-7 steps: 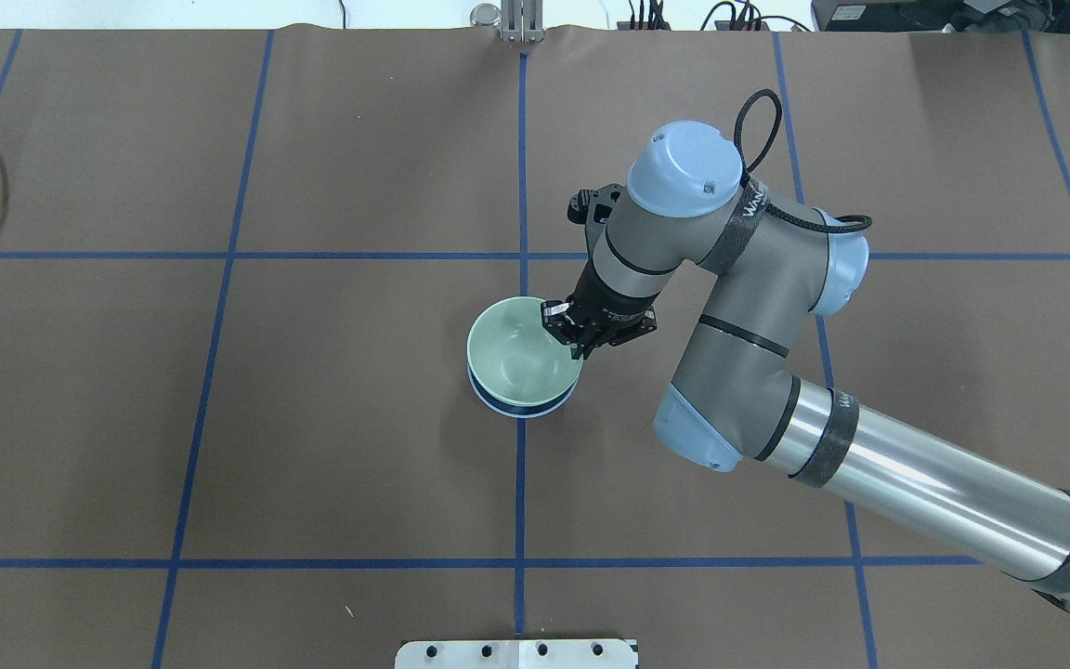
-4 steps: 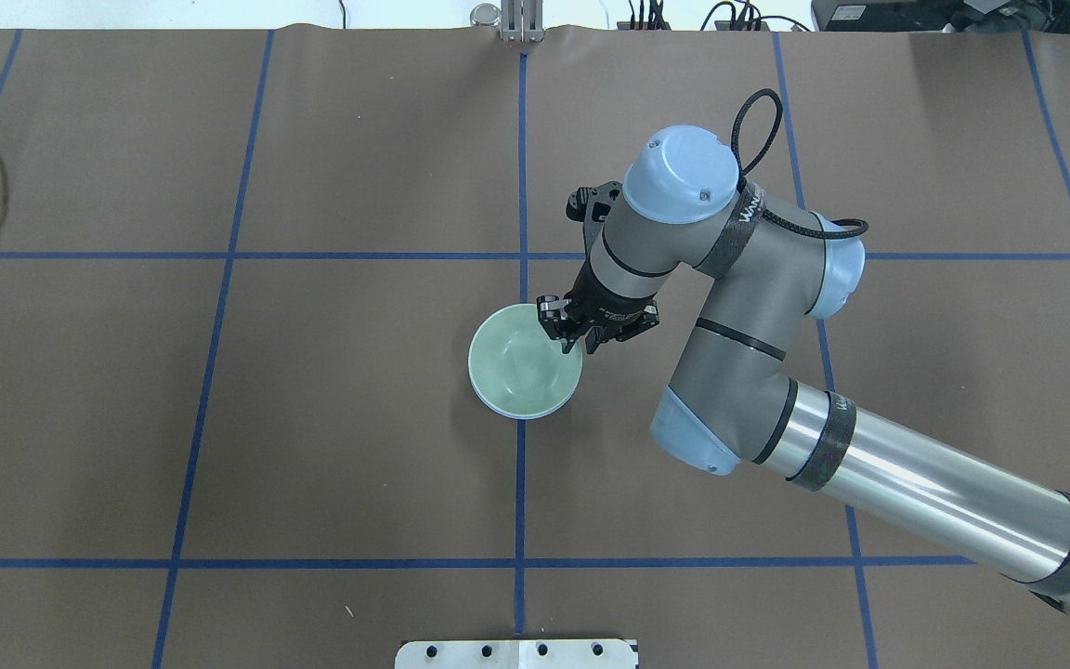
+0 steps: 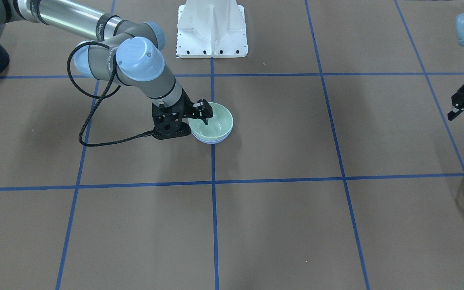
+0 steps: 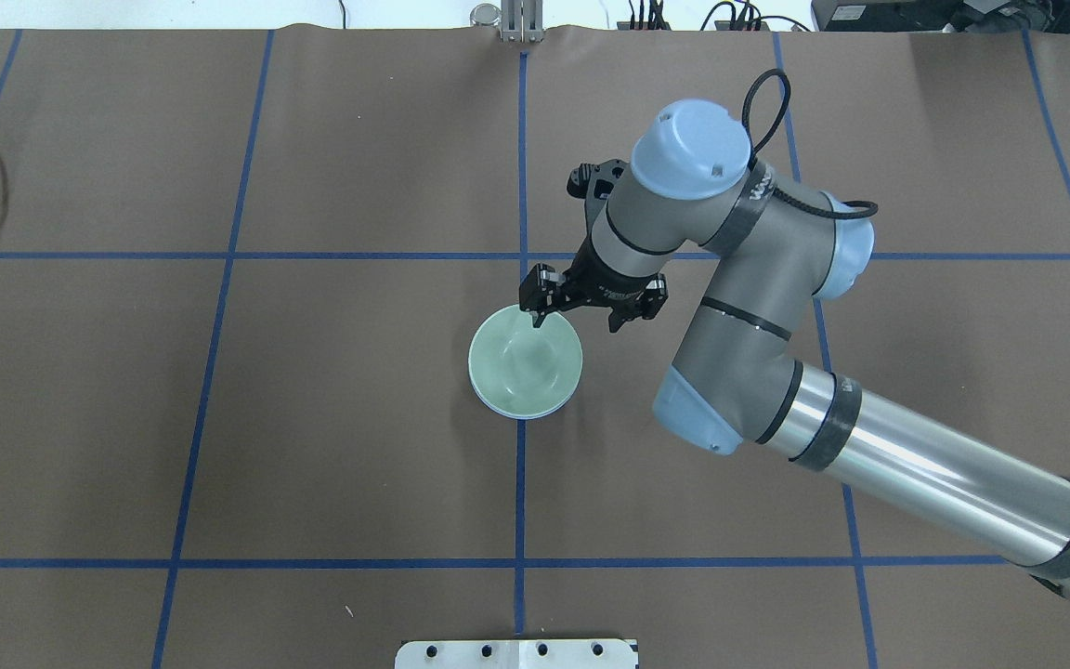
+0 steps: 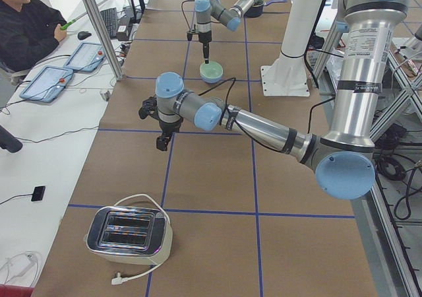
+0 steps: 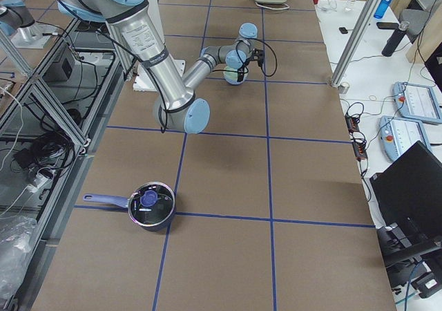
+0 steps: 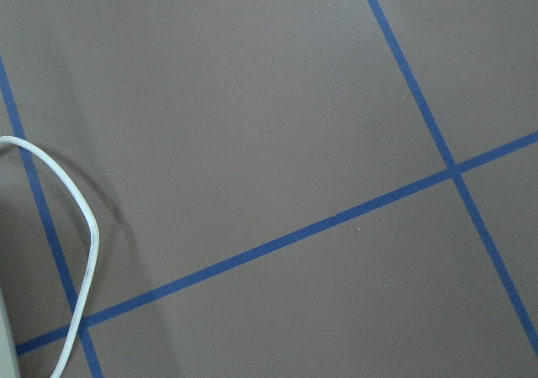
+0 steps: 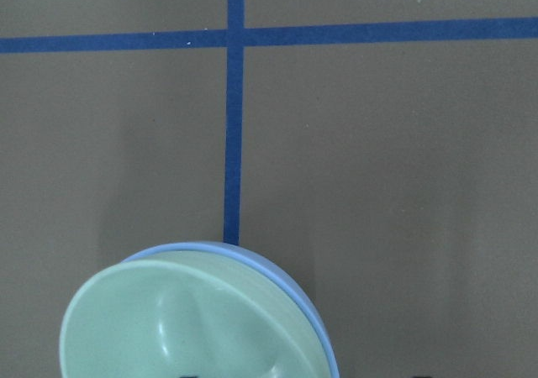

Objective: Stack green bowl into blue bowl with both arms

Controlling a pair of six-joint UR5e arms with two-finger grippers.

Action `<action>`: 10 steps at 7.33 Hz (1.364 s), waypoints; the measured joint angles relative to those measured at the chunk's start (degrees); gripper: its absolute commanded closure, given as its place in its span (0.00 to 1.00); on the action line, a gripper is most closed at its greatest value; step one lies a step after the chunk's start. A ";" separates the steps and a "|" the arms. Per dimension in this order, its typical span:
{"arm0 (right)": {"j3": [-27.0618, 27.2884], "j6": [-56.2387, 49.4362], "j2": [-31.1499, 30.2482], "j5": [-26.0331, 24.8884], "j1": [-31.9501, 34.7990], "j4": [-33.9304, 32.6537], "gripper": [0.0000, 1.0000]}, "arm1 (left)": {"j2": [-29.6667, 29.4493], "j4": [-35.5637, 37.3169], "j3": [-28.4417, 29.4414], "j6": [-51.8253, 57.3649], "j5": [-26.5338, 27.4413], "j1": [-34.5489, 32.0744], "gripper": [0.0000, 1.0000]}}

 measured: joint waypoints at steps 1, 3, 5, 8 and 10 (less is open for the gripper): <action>0.07 -1.69 -0.46 4.19 3.76 -0.13 0.00 | 0.00 0.00 0.02 0.10 0.01 -0.03 0.02; -0.21 -9.35 -3.87 9.64 12.49 -0.60 0.00 | 0.25 -0.02 0.03 0.24 0.02 -0.07 0.02; -0.39 -21.54 -8.83 10.66 20.74 -3.20 0.00 | 0.50 -0.04 0.01 1.10 0.02 -0.61 0.02; -0.53 -44.23 -16.52 10.61 32.40 -10.58 0.00 | 1.27 0.73 0.53 4.28 0.01 -2.34 0.02; -1.60 -59.47 -21.74 9.66 39.77 -14.40 0.00 | 1.91 0.86 0.76 4.99 -0.07 -2.93 0.02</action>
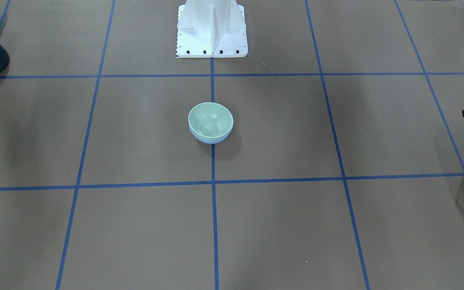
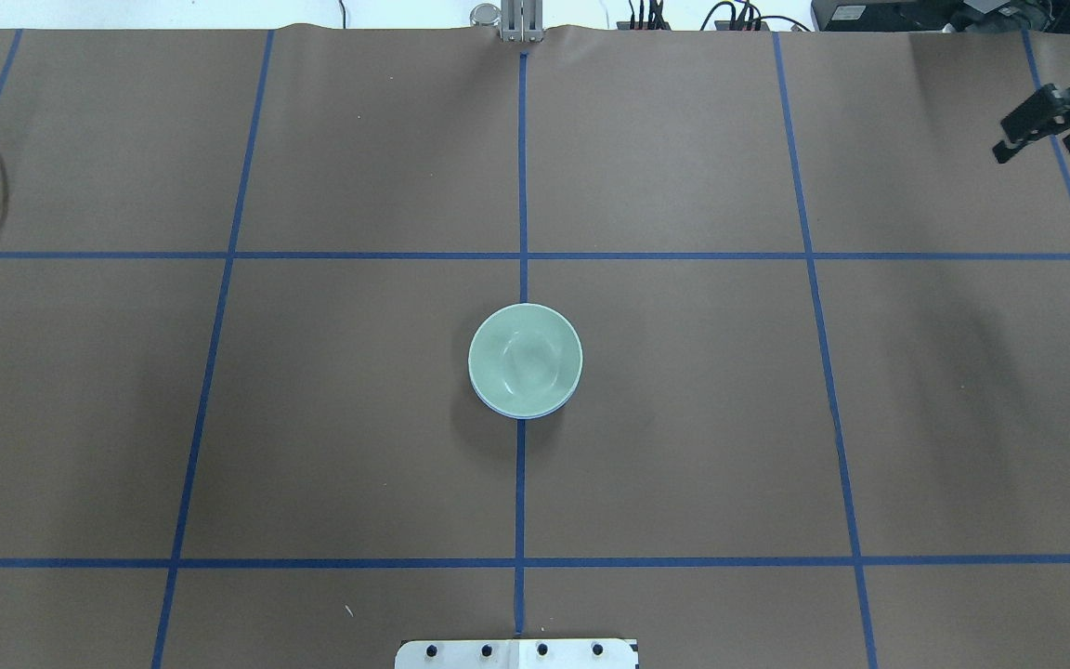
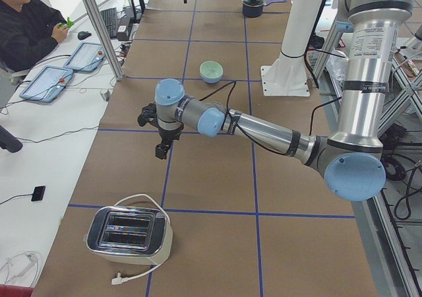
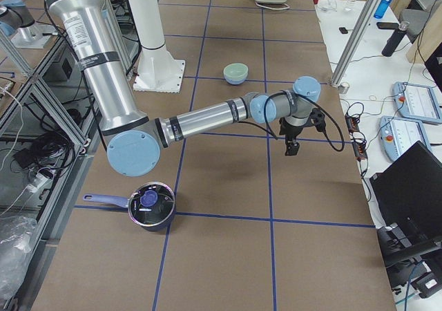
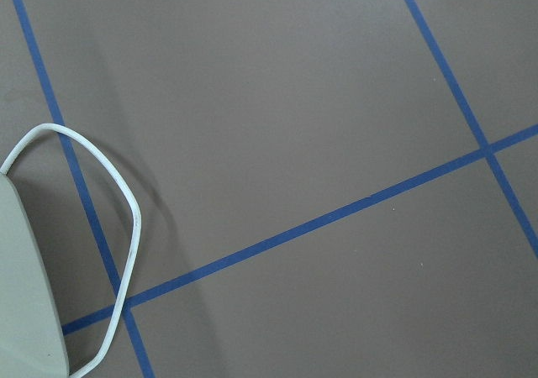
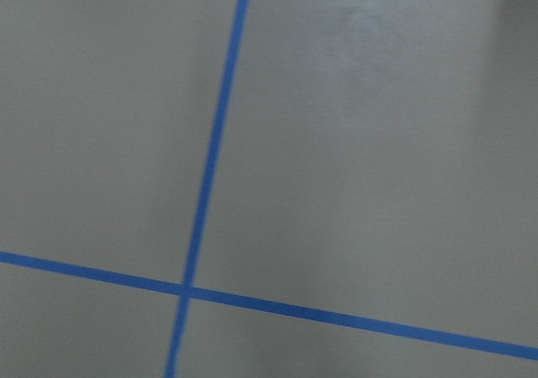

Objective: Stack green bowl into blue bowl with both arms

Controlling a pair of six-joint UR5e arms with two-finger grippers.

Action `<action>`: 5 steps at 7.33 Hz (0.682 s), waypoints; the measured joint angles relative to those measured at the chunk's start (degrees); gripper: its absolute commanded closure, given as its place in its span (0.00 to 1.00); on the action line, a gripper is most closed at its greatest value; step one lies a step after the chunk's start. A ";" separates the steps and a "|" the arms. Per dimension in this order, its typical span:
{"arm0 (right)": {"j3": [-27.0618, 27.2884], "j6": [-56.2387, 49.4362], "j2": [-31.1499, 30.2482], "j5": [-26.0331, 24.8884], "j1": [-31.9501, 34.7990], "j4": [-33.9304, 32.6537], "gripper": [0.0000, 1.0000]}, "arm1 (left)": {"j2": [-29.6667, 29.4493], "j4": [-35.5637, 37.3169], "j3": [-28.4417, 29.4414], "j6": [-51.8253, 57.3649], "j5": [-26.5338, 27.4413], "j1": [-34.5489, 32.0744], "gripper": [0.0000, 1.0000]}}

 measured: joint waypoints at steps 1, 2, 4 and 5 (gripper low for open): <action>-0.18 -5.89 -1.84 -0.75 3.06 -2.36 0.00 | 0.57 0.06 0.51 1.30 -0.04 -0.73 0.02; -0.21 -9.20 -3.21 -1.42 5.01 -3.76 0.00 | 0.88 0.19 1.68 3.39 -0.09 -2.14 0.02; -0.13 -11.11 -4.97 -2.03 6.37 -4.56 0.00 | 1.03 0.54 6.14 9.22 -0.21 -7.38 0.02; -0.05 -11.27 -5.48 -2.13 6.52 -4.60 0.00 | 0.87 0.68 8.54 11.59 -0.26 -9.67 0.02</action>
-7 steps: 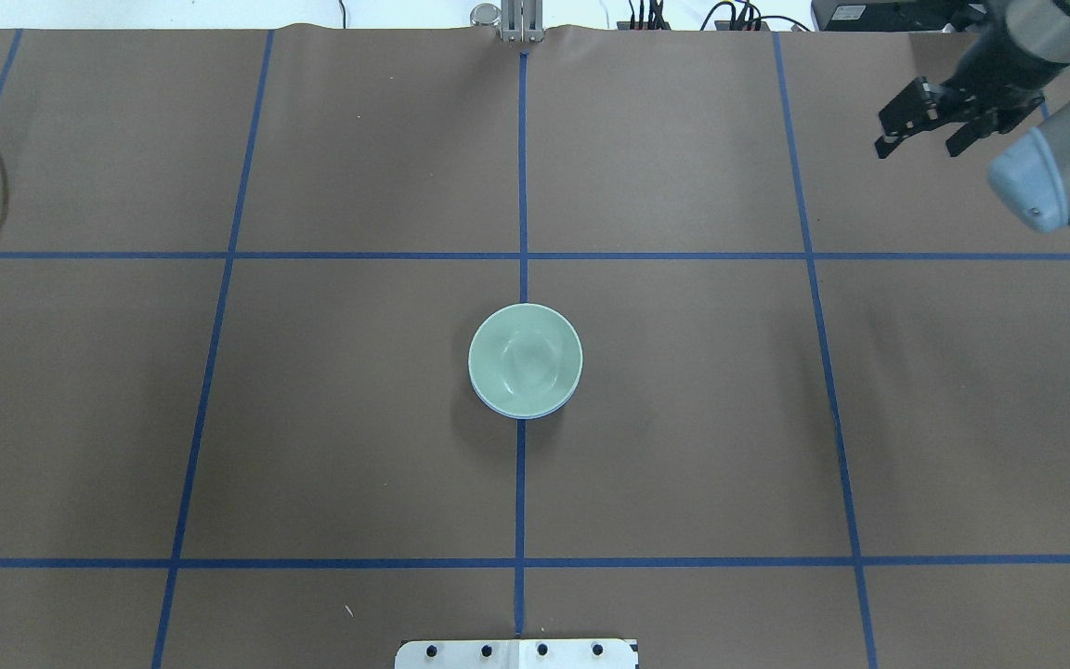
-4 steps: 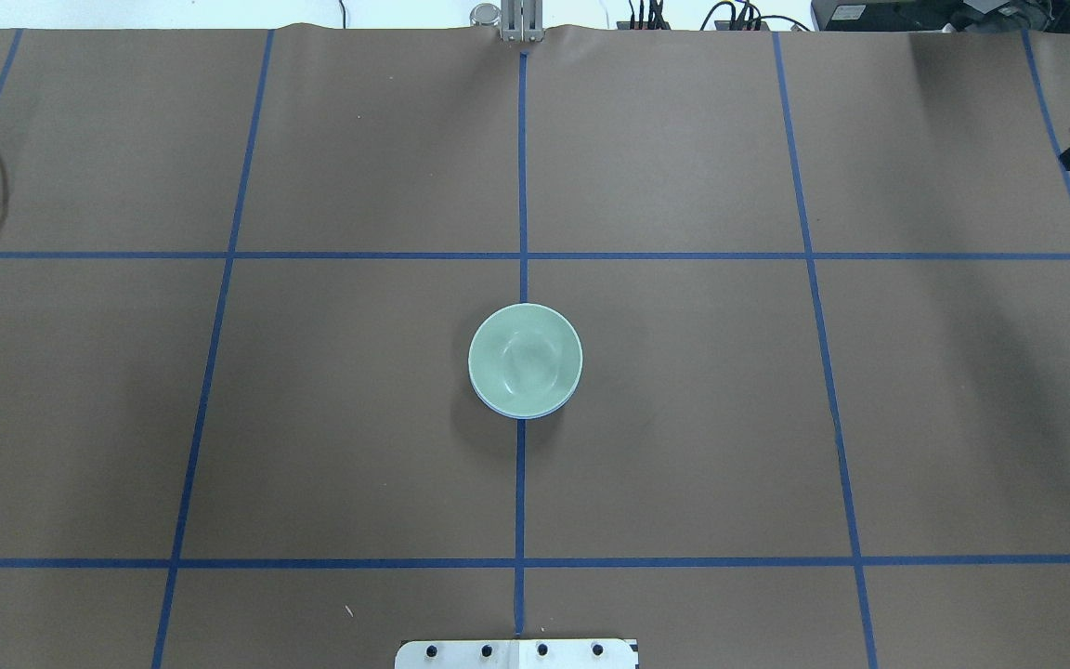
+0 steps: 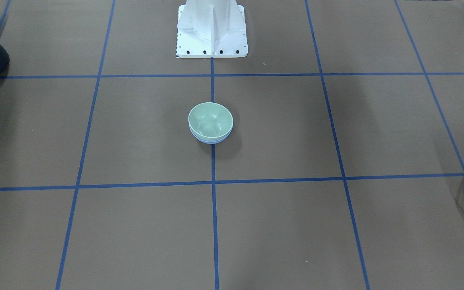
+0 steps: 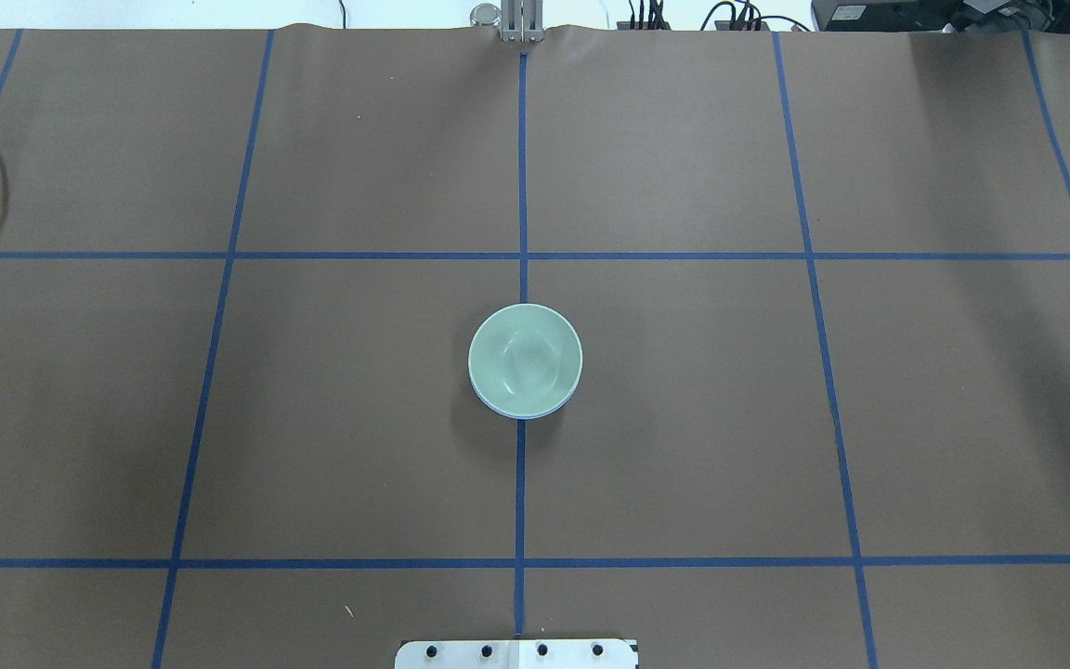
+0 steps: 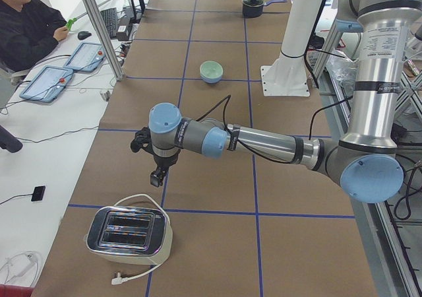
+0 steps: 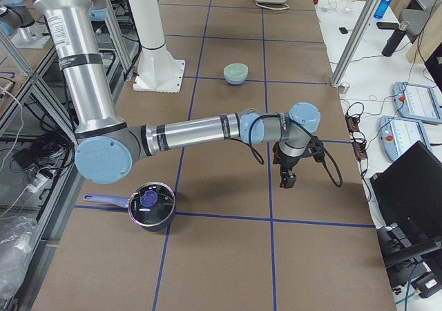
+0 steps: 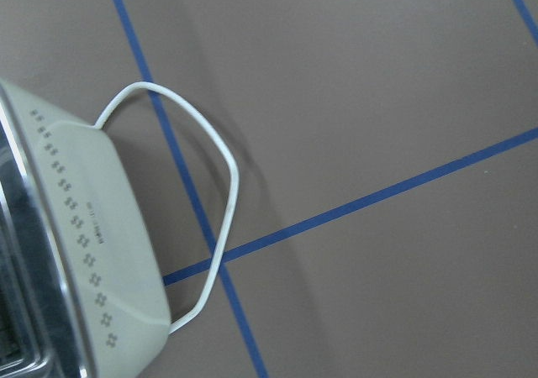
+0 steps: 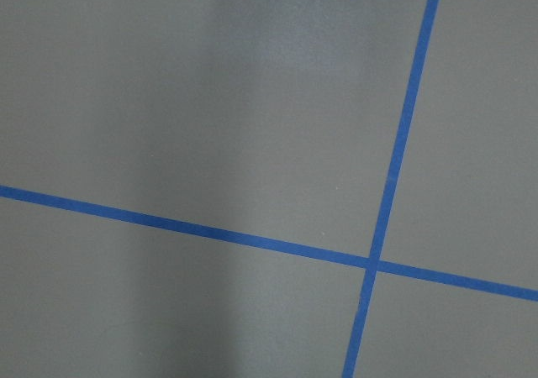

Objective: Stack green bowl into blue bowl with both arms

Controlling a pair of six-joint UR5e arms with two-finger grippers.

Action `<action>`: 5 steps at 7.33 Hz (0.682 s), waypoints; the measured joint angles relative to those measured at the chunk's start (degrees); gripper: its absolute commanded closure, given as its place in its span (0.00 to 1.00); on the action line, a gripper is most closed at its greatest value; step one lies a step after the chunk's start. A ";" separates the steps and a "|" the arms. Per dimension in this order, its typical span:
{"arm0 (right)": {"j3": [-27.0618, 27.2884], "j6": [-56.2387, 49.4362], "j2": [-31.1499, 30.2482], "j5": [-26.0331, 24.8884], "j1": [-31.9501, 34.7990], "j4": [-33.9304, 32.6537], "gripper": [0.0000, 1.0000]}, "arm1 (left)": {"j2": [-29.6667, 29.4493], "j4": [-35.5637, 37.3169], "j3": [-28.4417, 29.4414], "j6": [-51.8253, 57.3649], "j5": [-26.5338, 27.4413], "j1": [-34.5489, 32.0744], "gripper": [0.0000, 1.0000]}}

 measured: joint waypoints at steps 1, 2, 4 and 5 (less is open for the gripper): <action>0.12 -0.05 -0.34 -0.06 0.03 -0.01 0.00 | -0.34 0.03 2.36 1.47 -0.53 -1.58 0.02; 0.21 -0.07 -0.53 -0.11 0.06 -0.06 0.00 | -0.59 -0.06 4.41 2.11 -2.15 -2.66 0.02; 0.63 -0.08 -1.09 -0.12 0.06 0.06 0.00 | -0.73 -0.26 6.42 2.45 -4.70 -4.07 0.02; 0.96 -0.06 -1.41 -0.11 0.07 0.15 0.00 | -0.75 -0.21 6.68 2.48 -5.02 -4.38 0.02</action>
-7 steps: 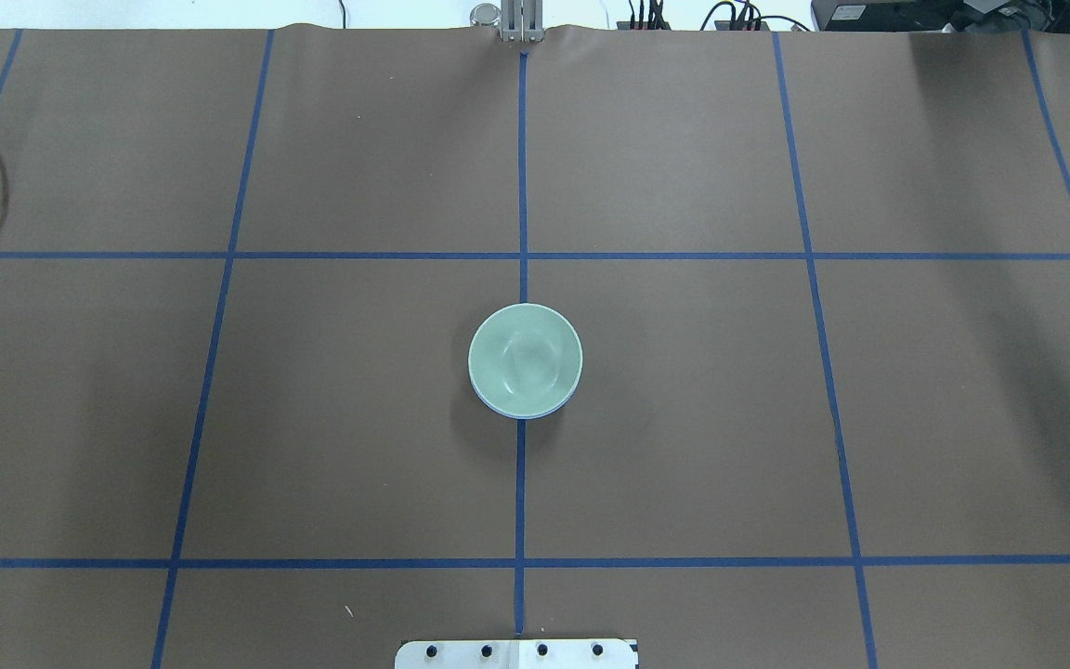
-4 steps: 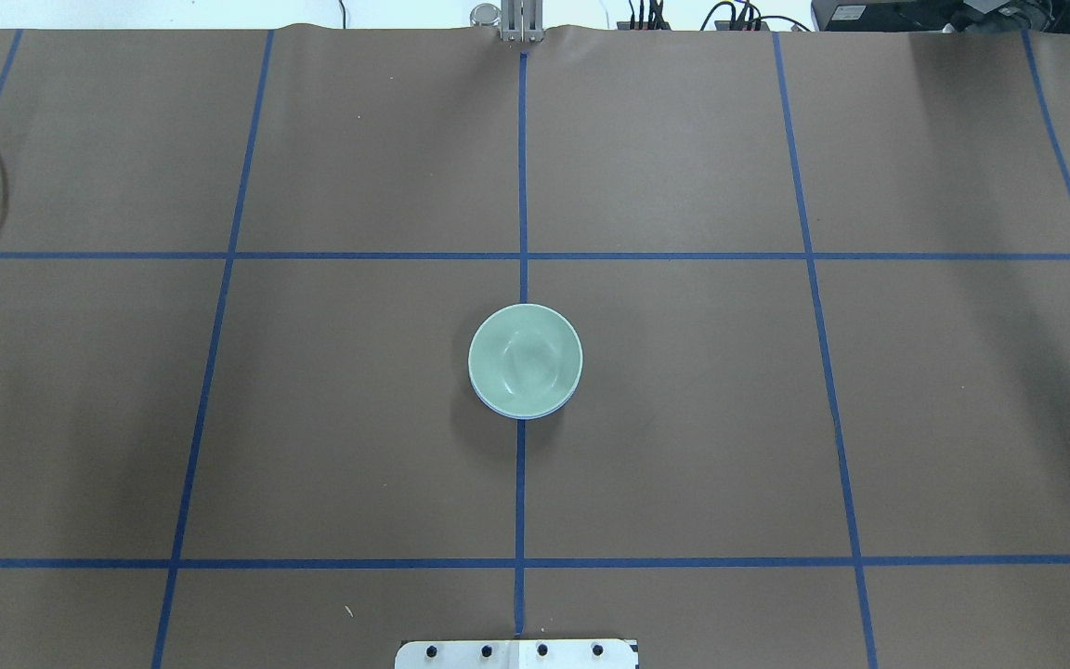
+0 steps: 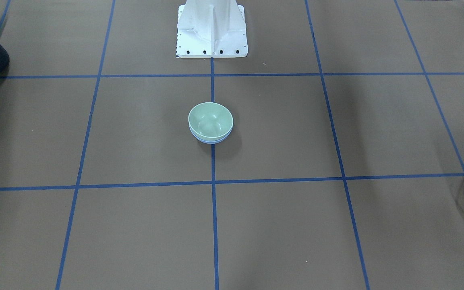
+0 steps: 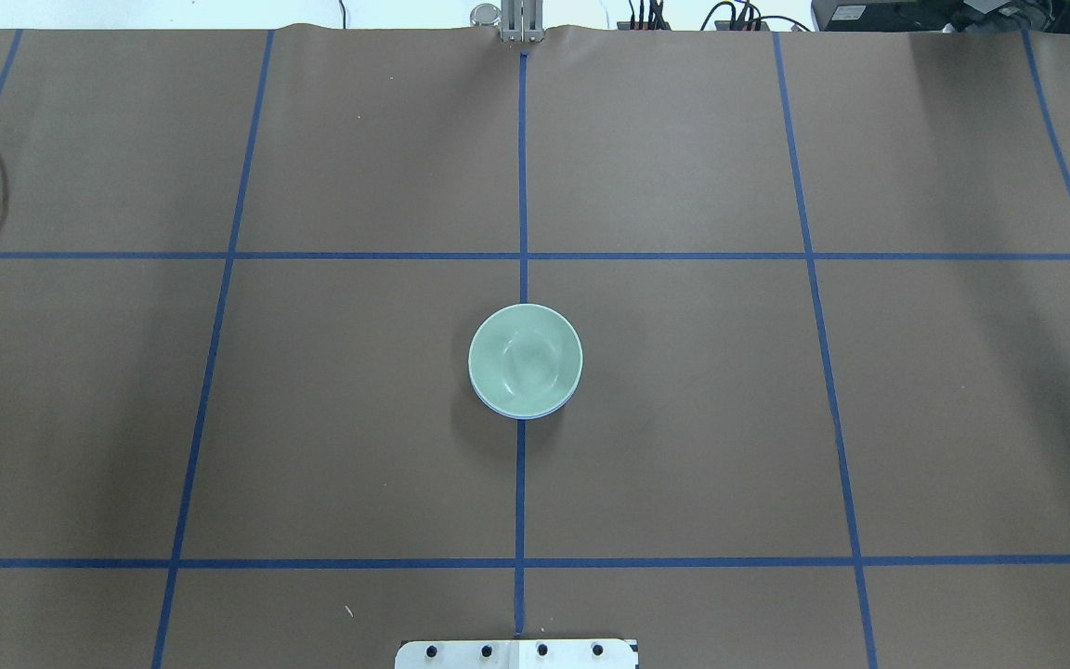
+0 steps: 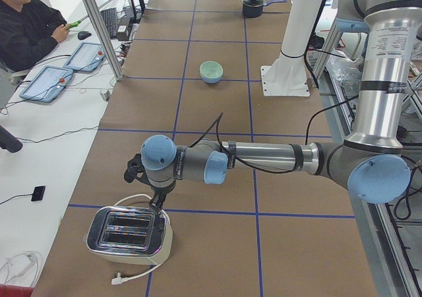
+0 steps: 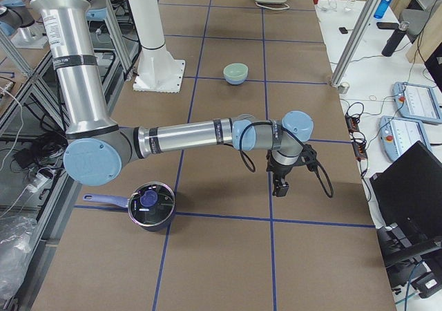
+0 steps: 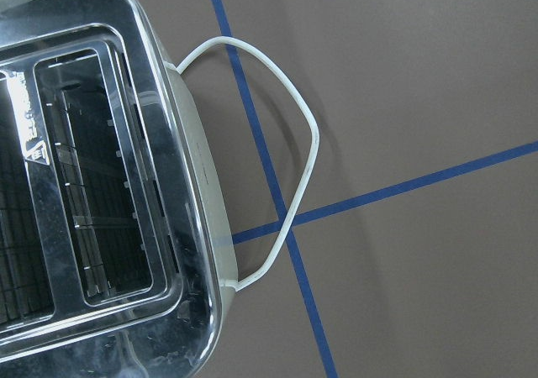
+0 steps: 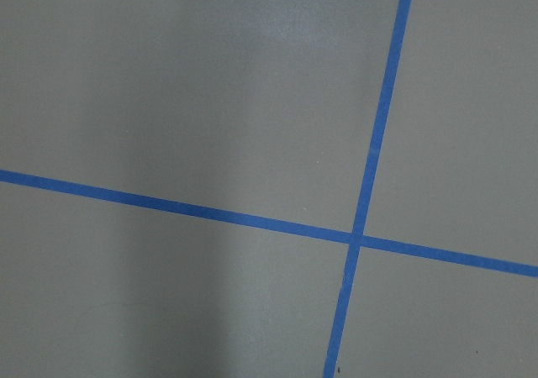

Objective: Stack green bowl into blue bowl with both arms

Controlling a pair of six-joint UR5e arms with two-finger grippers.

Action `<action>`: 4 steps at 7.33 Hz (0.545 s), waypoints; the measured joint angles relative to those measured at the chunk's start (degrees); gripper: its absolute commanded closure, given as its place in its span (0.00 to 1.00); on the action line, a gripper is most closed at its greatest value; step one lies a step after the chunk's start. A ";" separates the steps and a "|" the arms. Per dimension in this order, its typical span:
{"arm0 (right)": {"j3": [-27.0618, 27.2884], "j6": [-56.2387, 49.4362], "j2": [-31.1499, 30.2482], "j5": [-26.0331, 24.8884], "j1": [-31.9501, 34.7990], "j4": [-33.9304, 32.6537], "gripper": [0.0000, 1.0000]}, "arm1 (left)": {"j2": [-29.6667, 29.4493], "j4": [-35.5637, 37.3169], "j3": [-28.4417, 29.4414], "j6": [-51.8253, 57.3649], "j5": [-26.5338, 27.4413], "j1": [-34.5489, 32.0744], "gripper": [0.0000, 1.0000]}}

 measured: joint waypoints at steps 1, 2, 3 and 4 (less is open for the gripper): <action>0.10 0.04 -0.35 -0.01 0.00 0.06 0.00 | -0.01 0.07 0.09 0.01 -0.11 -0.12 0.02; 0.10 0.04 -0.78 -0.05 0.03 0.17 0.00 | -0.01 0.08 0.10 0.01 -0.15 -0.15 0.02; 0.04 0.03 -1.09 -0.07 0.06 0.31 0.00 | -0.01 0.08 0.09 0.01 -0.16 -0.18 0.02; 0.00 0.07 -1.26 -0.06 0.07 0.37 0.00 | -0.01 0.08 0.07 0.02 -0.16 -0.19 0.02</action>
